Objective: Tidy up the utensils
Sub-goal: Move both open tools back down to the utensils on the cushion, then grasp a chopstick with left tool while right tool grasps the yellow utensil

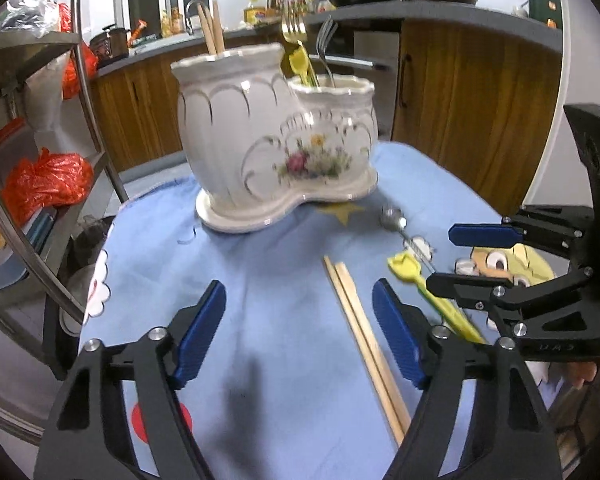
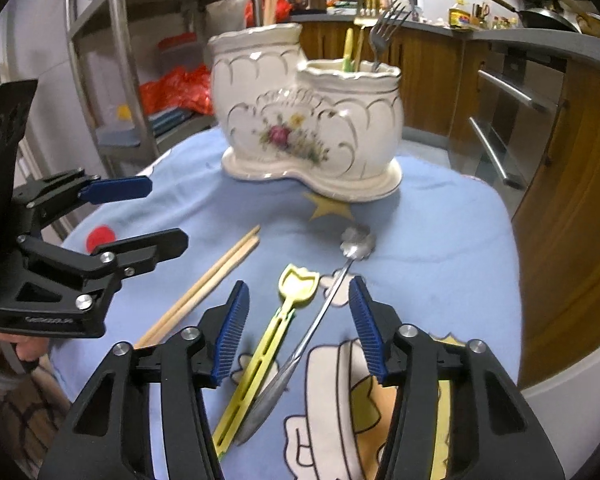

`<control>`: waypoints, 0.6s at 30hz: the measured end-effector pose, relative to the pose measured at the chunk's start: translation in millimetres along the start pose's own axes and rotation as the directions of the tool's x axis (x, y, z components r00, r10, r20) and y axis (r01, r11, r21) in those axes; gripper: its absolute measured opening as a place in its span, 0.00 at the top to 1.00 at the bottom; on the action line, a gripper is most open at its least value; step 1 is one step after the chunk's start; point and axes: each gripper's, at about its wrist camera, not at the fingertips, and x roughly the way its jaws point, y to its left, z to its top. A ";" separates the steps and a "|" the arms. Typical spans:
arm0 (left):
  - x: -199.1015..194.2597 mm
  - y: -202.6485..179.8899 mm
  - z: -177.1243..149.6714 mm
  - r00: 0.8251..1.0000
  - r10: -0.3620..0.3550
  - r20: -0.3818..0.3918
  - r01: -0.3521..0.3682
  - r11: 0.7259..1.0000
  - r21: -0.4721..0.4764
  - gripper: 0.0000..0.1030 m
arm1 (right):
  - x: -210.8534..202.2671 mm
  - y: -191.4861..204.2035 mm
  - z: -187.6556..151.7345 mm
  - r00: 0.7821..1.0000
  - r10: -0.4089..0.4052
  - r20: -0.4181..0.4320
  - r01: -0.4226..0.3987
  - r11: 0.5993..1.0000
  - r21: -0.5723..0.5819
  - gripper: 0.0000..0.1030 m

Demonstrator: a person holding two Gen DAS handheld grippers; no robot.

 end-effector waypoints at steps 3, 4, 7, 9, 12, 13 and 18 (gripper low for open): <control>1.0 -1.7 -4.2 1.000 -0.008 -0.023 0.008 1.000 0.012 0.33 | 3.2 2.1 -3.6 1.000 0.002 -0.020 -0.002 1.000 -0.009 0.53; 1.3 -2.4 -5.5 1.000 -0.013 -0.028 0.013 1.000 0.018 0.35 | 4.6 2.4 -5.2 1.000 0.001 -0.028 -0.001 1.000 -0.011 0.53; 4.7 -5.2 -9.6 0.998 -0.033 -0.060 0.036 0.999 0.039 0.40 | 8.1 4.3 -8.4 0.999 0.002 -0.049 -0.003 1.000 -0.023 0.58; 8.6 -8.5 -12.9 0.995 -0.045 -0.086 0.050 0.997 0.056 0.45 | 10.4 7.8 -9.3 0.998 0.005 -0.059 -0.007 0.999 -0.036 0.64; 13.1 -12.8 -16.9 0.992 -0.054 -0.115 0.063 0.995 0.074 0.50 | 13.5 12.2 -11.2 0.998 -0.002 -0.068 -0.002 0.998 -0.060 0.69; 13.5 -13.5 -17.7 0.992 -0.057 -0.116 0.067 0.995 0.077 0.53 | 13.8 13.0 -10.8 0.998 -0.004 -0.069 0.000 0.998 -0.066 0.71; 13.8 -12.4 -18.7 0.988 -0.096 -0.122 0.104 0.993 0.054 0.61 | 15.0 14.1 -11.8 0.997 0.015 -0.075 -0.020 0.997 -0.068 0.83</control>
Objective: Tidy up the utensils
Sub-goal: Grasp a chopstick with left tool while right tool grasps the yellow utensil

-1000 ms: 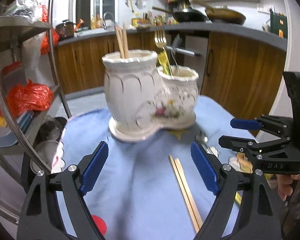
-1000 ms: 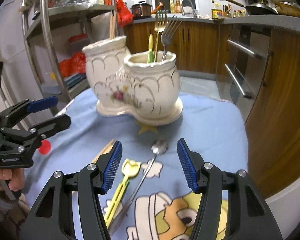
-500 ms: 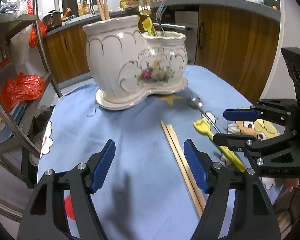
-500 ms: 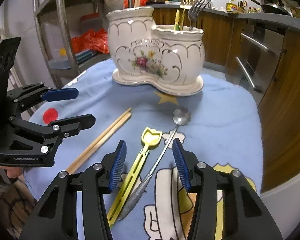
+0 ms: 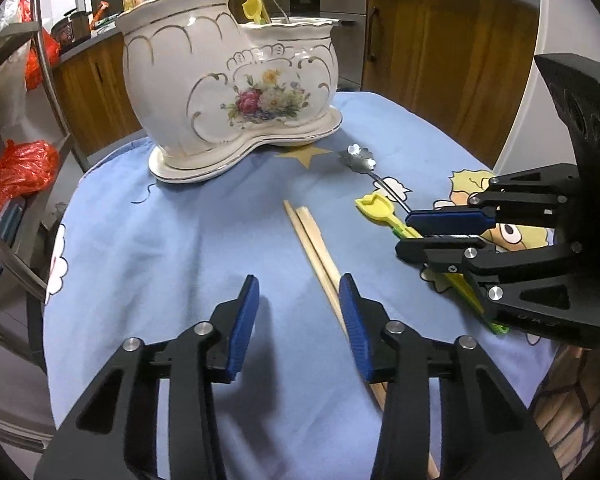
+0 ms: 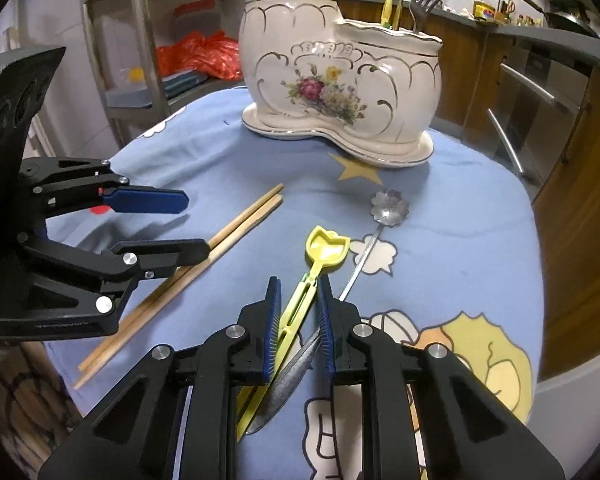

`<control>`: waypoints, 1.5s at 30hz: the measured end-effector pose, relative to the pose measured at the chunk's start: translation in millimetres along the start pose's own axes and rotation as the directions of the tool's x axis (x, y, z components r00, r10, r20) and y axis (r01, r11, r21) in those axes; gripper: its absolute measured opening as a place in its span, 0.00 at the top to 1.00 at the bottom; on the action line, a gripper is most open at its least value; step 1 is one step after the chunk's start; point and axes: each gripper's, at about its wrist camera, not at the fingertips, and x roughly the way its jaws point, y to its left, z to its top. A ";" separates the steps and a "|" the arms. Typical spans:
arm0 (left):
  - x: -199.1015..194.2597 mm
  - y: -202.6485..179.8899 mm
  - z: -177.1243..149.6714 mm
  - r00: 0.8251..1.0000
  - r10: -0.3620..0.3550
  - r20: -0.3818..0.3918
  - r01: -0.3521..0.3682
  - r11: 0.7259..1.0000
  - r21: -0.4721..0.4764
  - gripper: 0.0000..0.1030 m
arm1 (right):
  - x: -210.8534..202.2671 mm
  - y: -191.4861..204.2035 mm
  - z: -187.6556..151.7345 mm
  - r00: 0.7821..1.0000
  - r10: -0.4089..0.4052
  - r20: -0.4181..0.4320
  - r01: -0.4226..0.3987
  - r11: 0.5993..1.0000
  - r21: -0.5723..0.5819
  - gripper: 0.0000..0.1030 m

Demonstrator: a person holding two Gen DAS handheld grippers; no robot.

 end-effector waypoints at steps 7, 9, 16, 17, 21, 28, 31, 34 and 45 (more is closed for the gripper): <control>0.1 -8.1 0.5 1.000 -0.019 0.004 0.019 1.000 0.015 0.76 | -9.3 -3.1 3.9 0.999 0.010 0.038 -0.010 1.000 0.013 0.90; 1.0 -8.6 0.7 0.999 -0.032 0.003 0.032 0.999 0.012 0.81 | -14.6 -9.3 5.1 0.999 0.003 0.055 -0.004 1.000 0.029 0.90; 3.8 -0.5 2.0 0.998 -0.054 -0.017 0.054 0.998 -0.011 0.84 | -21.5 -41.8 0.5 0.997 -0.059 0.052 0.055 0.994 0.090 0.90; 3.6 0.5 1.5 0.998 -0.056 -0.019 0.056 0.998 -0.013 0.84 | -20.9 -45.0 -0.9 0.997 -0.066 0.046 0.062 0.994 0.094 0.90; 2.5 1.2 1.3 0.998 -0.059 -0.027 0.059 0.998 -0.018 0.85 | -15.3 -49.4 -4.7 0.996 -0.084 0.014 0.082 0.992 0.092 0.90; 4.4 -1.8 0.7 0.995 -0.069 -0.071 0.069 0.998 -0.003 0.88 | -7.1 -49.7 -7.9 0.995 -0.092 -0.029 0.094 0.993 0.072 0.90; 7.1 -3.5 3.8 0.995 -0.042 -0.094 0.043 0.999 0.019 0.91 | -7.1 -53.6 -9.3 0.997 -0.074 -0.034 0.076 0.994 0.076 0.90; 8.7 -4.5 5.9 0.993 -0.031 -0.115 0.034 0.999 0.028 0.91 | -6.8 -57.1 -8.8 0.998 -0.048 -0.048 0.052 0.995 0.082 0.90; 26.3 6.0 38.5 0.899 -0.042 -0.435 0.093 0.991 0.097 0.91 | 8.9 -59.7 26.0 0.941 0.018 -0.337 -0.029 0.999 -0.027 0.88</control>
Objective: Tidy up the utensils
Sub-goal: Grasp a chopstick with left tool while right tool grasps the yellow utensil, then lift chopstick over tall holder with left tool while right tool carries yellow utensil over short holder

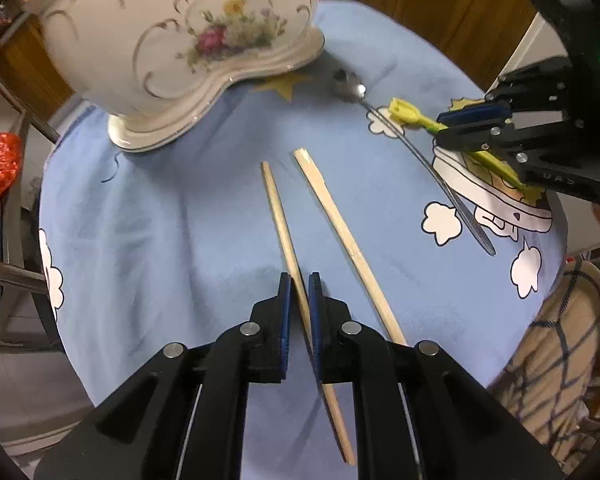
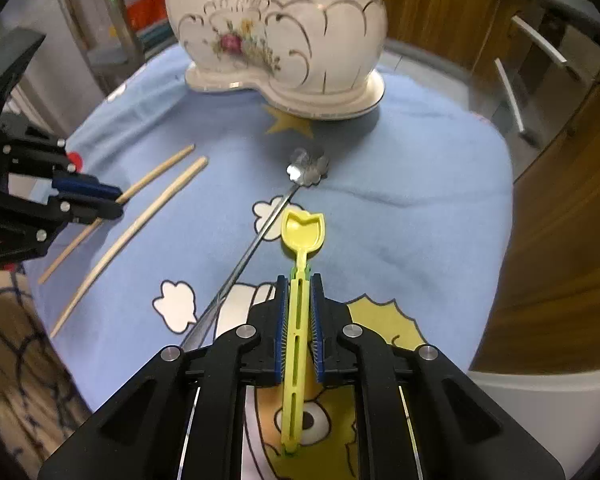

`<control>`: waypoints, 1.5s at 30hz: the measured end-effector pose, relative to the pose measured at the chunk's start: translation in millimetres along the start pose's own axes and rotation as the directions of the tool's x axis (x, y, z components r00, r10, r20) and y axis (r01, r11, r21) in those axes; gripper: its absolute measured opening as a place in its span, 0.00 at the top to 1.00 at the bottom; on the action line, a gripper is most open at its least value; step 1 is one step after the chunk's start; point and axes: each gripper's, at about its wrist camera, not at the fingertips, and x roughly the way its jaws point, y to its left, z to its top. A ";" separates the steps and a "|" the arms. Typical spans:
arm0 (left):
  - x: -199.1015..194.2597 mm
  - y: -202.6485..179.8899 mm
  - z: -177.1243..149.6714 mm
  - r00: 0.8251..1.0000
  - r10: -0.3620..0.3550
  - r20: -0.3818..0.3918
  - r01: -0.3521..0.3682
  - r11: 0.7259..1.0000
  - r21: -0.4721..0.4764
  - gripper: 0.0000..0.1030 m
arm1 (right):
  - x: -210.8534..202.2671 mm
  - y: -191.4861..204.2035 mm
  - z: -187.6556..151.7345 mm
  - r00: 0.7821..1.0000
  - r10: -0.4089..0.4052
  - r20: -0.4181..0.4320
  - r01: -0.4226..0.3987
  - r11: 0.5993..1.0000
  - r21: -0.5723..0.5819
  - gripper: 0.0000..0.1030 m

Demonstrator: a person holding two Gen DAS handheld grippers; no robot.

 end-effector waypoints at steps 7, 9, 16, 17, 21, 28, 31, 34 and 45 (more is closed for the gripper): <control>5.7 -0.5 24.8 0.991 -0.002 -0.136 0.003 1.000 0.003 0.91 | 4.5 -1.8 11.8 0.994 0.018 -0.111 -0.014 0.999 0.038 0.87; 7.2 -2.0 30.2 0.986 0.008 -0.167 -0.006 1.000 0.008 0.91 | 5.6 -0.7 14.9 0.991 0.009 -0.137 -0.004 0.999 0.040 0.87; 7.7 -8.2 34.6 0.986 0.029 -0.161 -0.028 1.000 0.006 0.93 | 6.6 4.7 19.3 0.986 -0.030 -0.164 0.038 0.998 0.049 0.90; 6.1 -8.4 32.3 0.990 0.029 -0.138 -0.029 1.000 -0.001 0.94 | 6.2 4.5 18.9 0.987 -0.031 -0.155 0.039 0.998 0.053 0.90; -4.8 -8.8 9.8 0.998 0.023 -0.059 -0.024 1.000 -0.018 0.96 | 3.9 -0.6 15.3 0.993 -0.034 -0.117 0.043 0.996 0.076 0.90; -39.9 8.5 -12.7 0.989 0.007 0.151 0.009 0.994 -0.105 0.96 | -28.7 -7.2 11.6 0.998 -0.029 0.055 0.022 0.993 0.117 0.90; -61.5 16.6 -19.6 0.961 -0.015 0.276 0.057 0.988 -0.145 0.96 | -48.4 -9.3 9.4 0.984 -0.004 0.176 -0.022 0.989 0.145 0.90; -83.5 29.8 -31.3 0.911 -0.042 0.411 0.122 0.978 -0.170 0.96 | -62.2 -8.4 6.9 0.961 0.017 0.277 -0.066 0.984 0.166 0.90; -103.4 63.2 -27.7 0.731 0.013 0.682 0.239 0.931 -0.275 0.96 | -75.2 -17.8 18.5 0.840 0.071 0.538 -0.220 0.950 0.219 0.90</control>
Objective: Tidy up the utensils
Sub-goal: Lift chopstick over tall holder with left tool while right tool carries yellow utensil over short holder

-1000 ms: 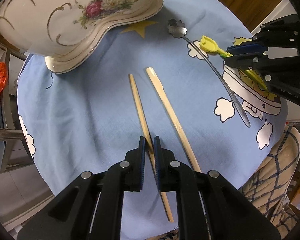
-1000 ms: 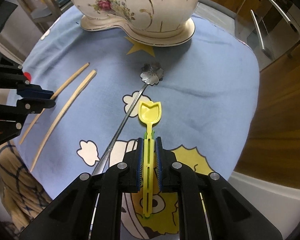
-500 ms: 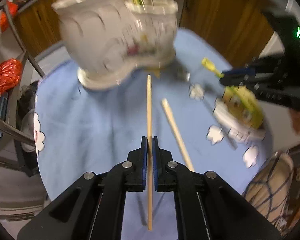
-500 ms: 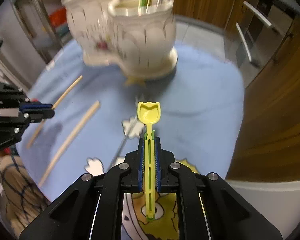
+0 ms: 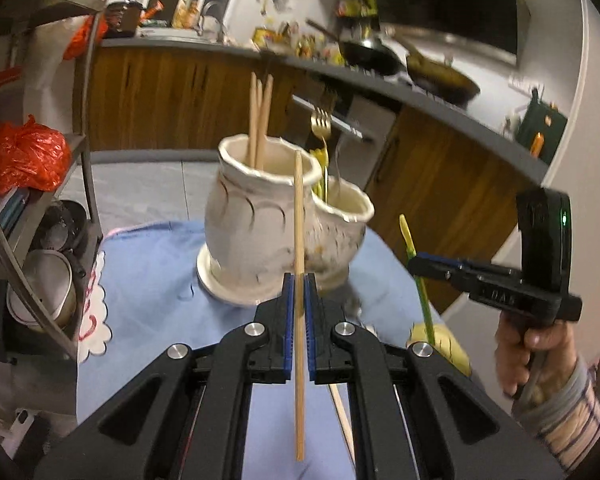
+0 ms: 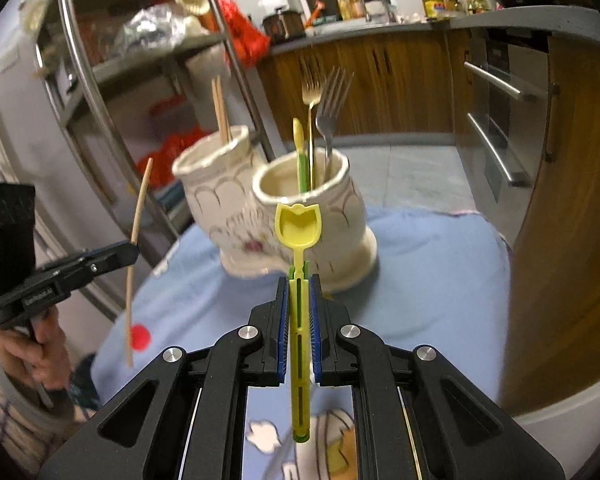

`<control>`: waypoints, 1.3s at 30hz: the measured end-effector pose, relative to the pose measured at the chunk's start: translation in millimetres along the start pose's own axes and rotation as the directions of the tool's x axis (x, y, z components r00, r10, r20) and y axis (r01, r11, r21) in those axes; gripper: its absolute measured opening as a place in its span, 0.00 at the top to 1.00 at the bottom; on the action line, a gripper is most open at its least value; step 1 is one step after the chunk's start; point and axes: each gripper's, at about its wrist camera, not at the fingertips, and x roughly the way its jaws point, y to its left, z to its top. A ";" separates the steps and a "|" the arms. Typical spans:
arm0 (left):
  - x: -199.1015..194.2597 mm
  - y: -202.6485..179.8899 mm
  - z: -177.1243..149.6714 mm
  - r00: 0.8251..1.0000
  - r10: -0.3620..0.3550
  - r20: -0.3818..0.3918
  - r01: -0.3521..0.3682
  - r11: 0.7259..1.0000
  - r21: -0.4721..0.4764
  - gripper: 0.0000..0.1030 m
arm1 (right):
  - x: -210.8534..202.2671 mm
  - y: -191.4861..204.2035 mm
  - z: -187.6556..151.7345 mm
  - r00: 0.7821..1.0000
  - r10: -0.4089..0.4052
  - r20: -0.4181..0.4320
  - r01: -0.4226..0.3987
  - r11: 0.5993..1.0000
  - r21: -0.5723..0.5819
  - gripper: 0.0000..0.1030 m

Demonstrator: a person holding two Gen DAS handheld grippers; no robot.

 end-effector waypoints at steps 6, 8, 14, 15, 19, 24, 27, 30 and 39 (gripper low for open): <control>-5.0 0.4 15.0 0.990 0.005 0.143 -0.008 1.000 0.023 0.96 | 0.0 -2.5 11.8 0.991 0.033 0.130 -0.037 0.999 0.027 0.90; -9.1 -0.9 23.8 0.982 -0.011 0.191 0.003 0.999 0.040 0.96 | -0.6 -3.6 15.5 0.984 0.050 0.170 -0.057 0.998 0.037 0.90; -15.3 -4.0 50.5 0.949 -0.018 0.314 0.001 0.999 0.052 0.96 | -0.6 -2.5 36.5 0.959 0.068 0.275 -0.079 0.997 0.027 0.90; -15.3 -4.2 55.6 0.943 -0.016 0.334 -0.002 0.999 0.052 0.96 | 0.6 -1.4 40.2 0.955 0.071 0.288 -0.080 0.997 0.022 0.90; -11.9 -5.1 73.2 0.918 -0.014 0.396 -0.008 0.999 0.053 0.96 | 5.6 -2.6 51.0 0.945 0.080 0.317 -0.089 0.996 0.014 0.90; -9.7 -1.6 87.6 0.880 -0.013 0.474 0.000 1.000 0.029 0.96 | 12.0 -6.4 59.2 0.934 0.070 0.349 -0.084 0.996 0.025 0.90; -13.3 0.9 92.0 0.848 0.011 0.530 -0.012 1.000 -0.002 0.96 | 12.1 -8.9 63.3 0.924 0.068 0.376 -0.088 0.995 0.035 0.90; -16.1 3.7 92.9 0.805 0.036 0.592 -0.009 0.999 -0.049 0.96 | 8.7 -9.4 67.2 0.901 0.066 0.429 -0.095 0.994 0.048 0.90; 1.4 5.9 82.0 0.742 0.089 0.664 -0.032 0.995 -0.097 0.96 | 26.0 -0.8 70.4 0.867 -0.005 0.498 -0.019 0.999 0.043 0.90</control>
